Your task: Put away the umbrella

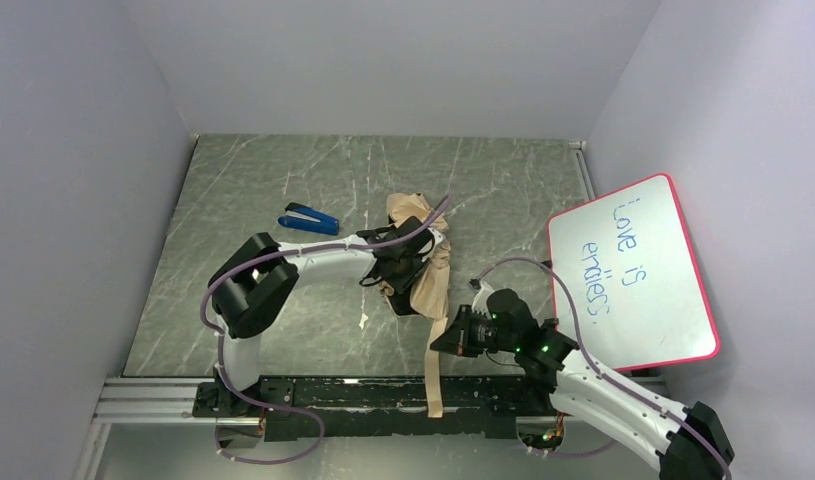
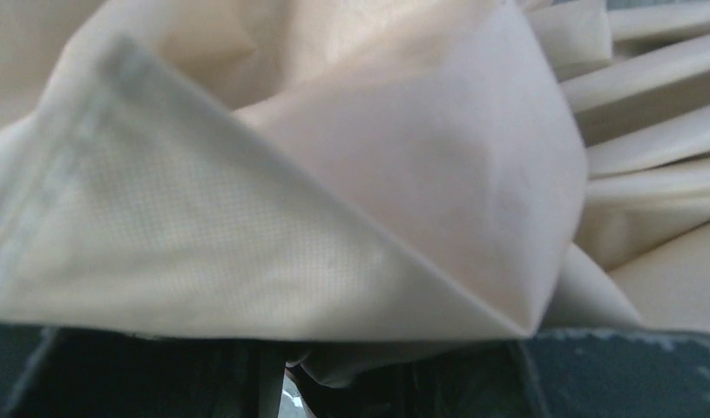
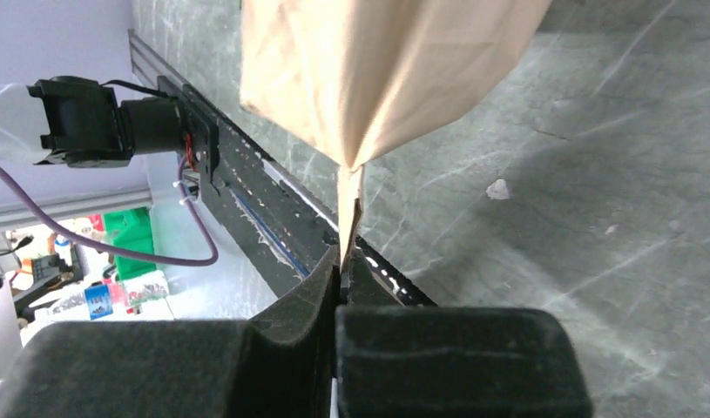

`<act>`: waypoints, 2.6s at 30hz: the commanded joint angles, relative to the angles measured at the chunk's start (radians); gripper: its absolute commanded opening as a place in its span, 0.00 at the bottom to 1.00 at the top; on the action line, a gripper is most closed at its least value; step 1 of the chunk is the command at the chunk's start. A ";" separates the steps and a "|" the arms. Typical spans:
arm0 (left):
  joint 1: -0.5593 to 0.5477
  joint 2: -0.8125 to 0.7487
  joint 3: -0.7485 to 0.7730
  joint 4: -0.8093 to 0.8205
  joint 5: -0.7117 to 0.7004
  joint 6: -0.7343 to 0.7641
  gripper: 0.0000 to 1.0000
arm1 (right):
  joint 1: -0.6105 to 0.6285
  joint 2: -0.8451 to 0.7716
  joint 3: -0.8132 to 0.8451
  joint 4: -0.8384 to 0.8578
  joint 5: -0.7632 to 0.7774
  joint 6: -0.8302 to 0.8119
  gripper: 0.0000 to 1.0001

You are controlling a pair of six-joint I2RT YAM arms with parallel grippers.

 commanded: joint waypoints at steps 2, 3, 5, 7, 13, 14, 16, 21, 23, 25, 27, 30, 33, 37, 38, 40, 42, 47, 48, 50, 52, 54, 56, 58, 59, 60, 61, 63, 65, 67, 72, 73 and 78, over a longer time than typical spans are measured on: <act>0.018 0.029 0.040 0.048 -0.002 -0.021 0.43 | 0.096 0.024 -0.006 0.051 0.044 0.062 0.00; 0.019 0.030 0.041 0.051 -0.001 -0.022 0.43 | 0.125 0.034 -0.002 0.057 0.060 0.071 0.00; 0.020 0.030 0.041 0.052 0.000 -0.022 0.44 | 0.185 0.061 0.006 0.073 0.088 0.089 0.00; 0.019 0.031 0.040 0.052 0.002 -0.021 0.44 | 0.256 0.097 0.014 0.087 0.118 0.107 0.00; 0.019 0.023 0.026 0.057 -0.003 -0.015 0.44 | 0.492 0.221 0.047 0.175 0.209 0.159 0.00; 0.019 0.022 0.024 0.058 -0.003 -0.015 0.44 | 0.514 0.235 0.051 0.182 0.218 0.165 0.00; 0.019 0.020 0.019 0.060 -0.002 -0.014 0.44 | 0.538 0.253 0.049 0.186 0.239 0.177 0.00; 0.019 0.008 0.004 0.074 0.007 -0.008 0.45 | 0.544 0.248 0.092 0.004 0.404 0.185 0.00; 0.019 0.003 -0.002 0.082 0.013 -0.005 0.45 | 0.544 0.247 0.128 -0.095 0.481 0.180 0.00; 0.019 0.000 -0.005 0.087 0.020 -0.004 0.45 | 0.544 0.252 0.143 -0.136 0.509 0.177 0.00; 0.019 0.000 -0.009 0.093 0.027 -0.004 0.46 | 0.544 0.266 0.134 -0.101 0.480 0.166 0.00; 0.019 -0.002 -0.011 0.098 0.035 -0.001 0.47 | 0.544 0.308 0.092 0.021 0.371 0.166 0.00; 0.020 -0.010 -0.014 0.098 0.042 0.006 0.49 | 0.544 0.349 0.068 0.061 0.311 0.171 0.00; 0.020 -0.050 -0.023 0.094 0.061 0.018 0.56 | 0.545 0.322 0.096 -0.033 0.363 0.171 0.00; 0.019 -0.066 -0.023 0.090 0.069 0.022 0.58 | 0.545 0.296 0.110 -0.065 0.387 0.169 0.00; 0.019 -0.101 -0.019 0.076 0.090 0.027 0.61 | 0.545 0.266 0.135 -0.114 0.415 0.162 0.00; 0.019 -0.148 -0.021 0.061 0.115 0.032 0.64 | 0.545 0.246 0.154 -0.143 0.438 0.158 0.00; 0.019 -0.275 -0.047 0.009 0.192 0.041 0.67 | 0.545 0.255 0.162 -0.146 0.439 0.163 0.00; 0.019 -0.310 -0.058 -0.003 0.204 0.043 0.72 | 0.545 0.257 0.159 -0.141 0.435 0.166 0.00; 0.019 -0.366 -0.090 -0.033 0.216 0.049 0.76 | 0.545 0.261 0.154 -0.139 0.429 0.171 0.00; 0.019 -0.419 -0.120 -0.065 0.196 0.046 0.76 | 0.545 0.259 0.152 -0.144 0.426 0.174 0.00; 0.019 -0.473 -0.151 -0.081 0.156 0.033 0.76 | 0.544 0.257 0.153 -0.153 0.411 0.174 0.00; 0.025 -0.519 -0.179 -0.074 0.090 0.014 0.77 | 0.545 0.260 0.148 -0.136 0.367 0.162 0.00; 0.044 -0.539 -0.187 -0.066 0.065 -0.005 0.77 | 0.545 0.265 0.137 -0.107 0.305 0.148 0.00; 0.053 -0.540 -0.185 -0.063 0.055 -0.012 0.76 | 0.546 0.269 0.129 -0.092 0.276 0.141 0.00; 0.060 -0.537 -0.181 -0.059 0.045 -0.020 0.76 | 0.546 0.272 0.124 -0.087 0.257 0.135 0.00; 0.064 -0.532 -0.174 -0.056 0.036 -0.026 0.75 | 0.545 0.278 0.127 -0.097 0.250 0.130 0.00; 0.068 -0.517 -0.153 -0.053 0.015 -0.032 0.75 | 0.548 0.276 0.152 -0.157 0.279 0.118 0.02; 0.068 -0.506 -0.133 -0.048 0.002 -0.033 0.74 | 0.547 0.266 0.200 -0.245 0.345 0.104 0.10; 0.069 -0.499 -0.116 -0.045 -0.013 -0.031 0.74 | 0.547 0.258 0.265 -0.331 0.437 0.086 0.22; 0.082 -0.511 -0.091 -0.032 -0.051 -0.027 0.75 | 0.547 0.267 0.411 -0.471 0.579 0.040 0.43; 0.088 -0.517 -0.087 -0.028 -0.049 -0.025 0.75 | 0.547 0.273 0.439 -0.499 0.609 0.032 0.46; 0.121 -0.544 -0.083 -0.028 -0.042 -0.011 0.76 | 0.545 0.304 0.587 -0.617 0.762 -0.009 0.58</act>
